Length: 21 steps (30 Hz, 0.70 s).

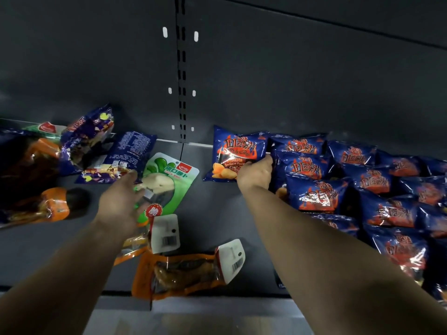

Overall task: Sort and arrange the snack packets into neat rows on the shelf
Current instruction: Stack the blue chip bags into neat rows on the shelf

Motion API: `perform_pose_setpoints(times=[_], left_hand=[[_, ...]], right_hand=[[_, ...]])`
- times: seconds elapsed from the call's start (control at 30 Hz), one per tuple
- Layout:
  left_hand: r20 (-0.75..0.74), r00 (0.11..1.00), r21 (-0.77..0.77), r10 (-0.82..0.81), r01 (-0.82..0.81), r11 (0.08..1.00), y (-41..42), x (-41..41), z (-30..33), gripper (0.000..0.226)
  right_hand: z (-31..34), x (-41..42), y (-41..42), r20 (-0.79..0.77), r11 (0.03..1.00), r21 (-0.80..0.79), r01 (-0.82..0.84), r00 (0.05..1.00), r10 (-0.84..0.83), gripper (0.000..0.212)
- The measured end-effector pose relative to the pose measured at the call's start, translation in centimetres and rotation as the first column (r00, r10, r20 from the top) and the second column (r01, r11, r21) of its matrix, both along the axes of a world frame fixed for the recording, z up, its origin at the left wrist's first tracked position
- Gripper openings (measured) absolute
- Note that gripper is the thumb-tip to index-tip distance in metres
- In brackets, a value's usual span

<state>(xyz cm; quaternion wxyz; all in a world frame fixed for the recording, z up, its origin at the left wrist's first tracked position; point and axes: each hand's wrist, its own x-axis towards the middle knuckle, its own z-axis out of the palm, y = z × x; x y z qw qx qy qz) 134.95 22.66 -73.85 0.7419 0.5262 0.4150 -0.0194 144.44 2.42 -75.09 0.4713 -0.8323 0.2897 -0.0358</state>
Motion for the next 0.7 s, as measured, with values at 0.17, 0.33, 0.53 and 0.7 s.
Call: perform_pose_setpoints(times=[0.17,0.33,0.53,0.7], left_hand=[[0.016,0.993,0.012,0.12,-0.12,0.993,-0.7,-0.2,0.7,0.035],[0.145,0.979,0.195,0.142,-0.168,0.966,-1.5,-0.5,1.1,0.023],[0.246,0.969,0.415,-0.02,-0.087,0.906,-1.9,-0.9,2.7,0.021],[0.209,0.964,0.56,-0.164,0.02,0.829,-2.5,-1.0,3.6,0.029]], right_hand=[[-0.4,-1.3,0.9,-0.023,0.993,-0.083,-0.087,0.996,0.085,0.073],[0.4,-3.1,2.1,-0.026,0.93,-0.311,-0.197,0.98,0.198,0.077],[1.5,-5.9,5.2,0.096,0.727,-0.5,-0.471,0.804,0.587,0.091],[2.1,-7.1,8.2,0.099,0.555,-0.572,-0.604,0.62,0.778,0.1]])
